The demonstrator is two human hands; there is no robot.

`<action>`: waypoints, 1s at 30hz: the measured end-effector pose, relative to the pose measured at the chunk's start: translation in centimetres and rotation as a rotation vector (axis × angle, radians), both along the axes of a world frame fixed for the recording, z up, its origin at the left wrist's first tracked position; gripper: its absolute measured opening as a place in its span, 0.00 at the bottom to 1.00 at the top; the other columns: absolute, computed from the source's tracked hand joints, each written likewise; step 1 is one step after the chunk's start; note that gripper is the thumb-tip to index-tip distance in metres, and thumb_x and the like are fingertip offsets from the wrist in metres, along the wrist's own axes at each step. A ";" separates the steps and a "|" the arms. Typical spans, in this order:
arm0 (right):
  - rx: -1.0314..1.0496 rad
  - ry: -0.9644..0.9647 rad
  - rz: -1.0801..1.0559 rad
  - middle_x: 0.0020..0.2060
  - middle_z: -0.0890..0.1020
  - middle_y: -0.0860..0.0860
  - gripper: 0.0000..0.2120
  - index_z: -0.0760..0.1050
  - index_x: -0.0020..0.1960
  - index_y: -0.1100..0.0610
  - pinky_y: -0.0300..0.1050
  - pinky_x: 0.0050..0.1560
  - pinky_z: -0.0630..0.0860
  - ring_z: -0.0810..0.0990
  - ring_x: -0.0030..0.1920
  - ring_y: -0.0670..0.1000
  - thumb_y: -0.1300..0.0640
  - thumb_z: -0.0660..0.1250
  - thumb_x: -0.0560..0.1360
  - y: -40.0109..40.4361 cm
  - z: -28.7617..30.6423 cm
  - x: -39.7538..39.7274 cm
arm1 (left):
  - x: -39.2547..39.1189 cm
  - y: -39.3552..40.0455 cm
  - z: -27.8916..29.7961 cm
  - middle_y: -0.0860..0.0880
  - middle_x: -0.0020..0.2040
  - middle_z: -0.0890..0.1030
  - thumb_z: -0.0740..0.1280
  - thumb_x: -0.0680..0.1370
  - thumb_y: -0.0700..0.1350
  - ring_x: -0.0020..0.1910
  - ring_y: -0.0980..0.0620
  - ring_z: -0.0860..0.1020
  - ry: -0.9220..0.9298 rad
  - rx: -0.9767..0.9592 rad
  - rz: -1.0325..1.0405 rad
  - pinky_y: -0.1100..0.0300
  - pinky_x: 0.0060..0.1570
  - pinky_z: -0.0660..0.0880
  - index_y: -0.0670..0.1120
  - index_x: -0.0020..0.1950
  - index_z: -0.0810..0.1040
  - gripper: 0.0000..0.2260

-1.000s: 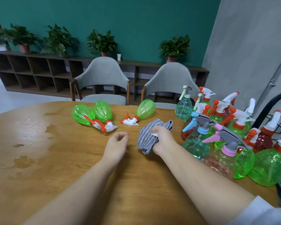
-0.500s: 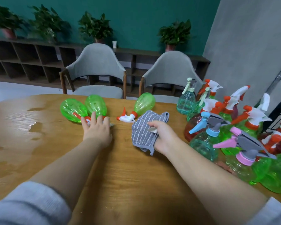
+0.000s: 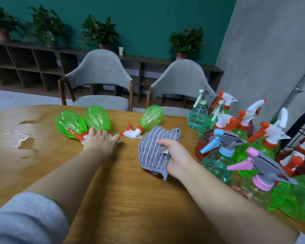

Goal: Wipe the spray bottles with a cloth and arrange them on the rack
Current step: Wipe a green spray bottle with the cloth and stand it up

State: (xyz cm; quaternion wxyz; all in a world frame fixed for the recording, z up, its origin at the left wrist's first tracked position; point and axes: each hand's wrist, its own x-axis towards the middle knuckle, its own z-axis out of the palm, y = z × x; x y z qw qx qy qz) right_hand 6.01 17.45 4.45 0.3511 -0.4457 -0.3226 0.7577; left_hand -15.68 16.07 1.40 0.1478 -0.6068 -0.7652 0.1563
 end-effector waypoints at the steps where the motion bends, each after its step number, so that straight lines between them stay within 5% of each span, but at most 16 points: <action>1: 0.002 -0.002 0.004 0.53 0.82 0.63 0.13 0.73 0.61 0.63 0.58 0.54 0.79 0.83 0.52 0.61 0.64 0.63 0.77 -0.1 0.0 0.1 | 0.0 -0.1 0.1 0.43 0.62 0.72 0.51 0.83 0.45 0.63 0.43 0.69 0.001 0.025 -0.018 0.45 0.66 0.58 0.53 0.70 0.62 0.15; 5: 0.014 -0.009 0.001 0.52 0.83 0.62 0.13 0.73 0.60 0.64 0.58 0.53 0.79 0.83 0.51 0.61 0.64 0.63 0.77 -0.8 0.1 0.5 | 0.5 -0.7 1.3 0.45 0.61 0.72 0.50 0.84 0.47 0.62 0.44 0.69 -0.057 0.140 -0.118 0.46 0.65 0.58 0.56 0.73 0.59 0.17; 11: 0.036 -0.010 -0.020 0.50 0.83 0.62 0.12 0.73 0.60 0.63 0.57 0.50 0.80 0.83 0.49 0.61 0.64 0.64 0.77 -2.6 0.7 1.3 | 3.4 -4.4 5.5 0.47 0.58 0.75 0.49 0.84 0.55 0.60 0.45 0.70 -0.406 0.328 -0.221 0.46 0.63 0.56 0.58 0.73 0.62 0.18; 15: 0.051 0.011 -0.060 0.50 0.83 0.63 0.11 0.75 0.59 0.64 0.57 0.52 0.79 0.83 0.50 0.61 0.62 0.63 0.78 -4.1 1.2 1.9 | 5.0 -7.7 9.5 0.53 0.43 0.77 0.50 0.84 0.53 0.48 0.52 0.73 -0.773 0.393 -0.227 0.51 0.62 0.56 0.58 0.68 0.65 0.13; 17: 0.042 0.058 -0.084 0.51 0.83 0.63 0.11 0.75 0.58 0.64 0.58 0.56 0.77 0.82 0.52 0.62 0.59 0.63 0.79 -5.1 1.6 2.1 | 5.0 -9.1 10.8 0.47 0.43 0.80 0.51 0.85 0.53 0.40 0.53 0.74 -0.944 0.414 -0.233 0.52 0.59 0.61 0.60 0.65 0.65 0.10; 19: 0.026 0.096 -0.111 0.52 0.83 0.62 0.12 0.76 0.59 0.63 0.58 0.56 0.77 0.82 0.52 0.61 0.56 0.63 0.80 -5.9 1.7 2.3 | 4.9 -10.5 11.9 0.44 0.47 0.81 0.53 0.84 0.53 0.40 0.46 0.75 -1.126 0.439 -0.250 0.53 0.51 0.70 0.61 0.62 0.67 0.08; 22: 0.010 0.104 -0.143 0.52 0.82 0.61 0.16 0.76 0.60 0.63 0.54 0.49 0.78 0.81 0.48 0.59 0.53 0.62 0.80 -7.3 1.7 2.3 | 4.8 -12.2 13.1 0.48 0.44 0.75 0.56 0.84 0.49 0.40 0.50 0.72 -1.365 0.491 -0.259 0.58 0.39 0.69 0.54 0.64 0.72 0.10; 26: 0.021 0.074 -0.187 0.49 0.82 0.59 0.17 0.75 0.60 0.61 0.52 0.45 0.77 0.81 0.45 0.57 0.49 0.63 0.79 -9.1 1.8 2.4 | 4.8 -13.9 14.1 0.49 0.40 0.78 0.56 0.84 0.48 0.35 0.52 0.72 -1.670 0.504 -0.235 0.58 0.36 0.69 0.51 0.61 0.76 0.11; 30: -0.005 0.102 -0.192 0.52 0.82 0.60 0.22 0.74 0.61 0.61 0.58 0.57 0.75 0.81 0.49 0.58 0.44 0.61 0.79 -10.5 1.7 3.2 | 5.1 -15.6 14.4 0.47 0.34 0.74 0.56 0.84 0.49 0.32 0.51 0.73 -1.941 0.438 -0.133 0.55 0.39 0.72 0.48 0.60 0.76 0.12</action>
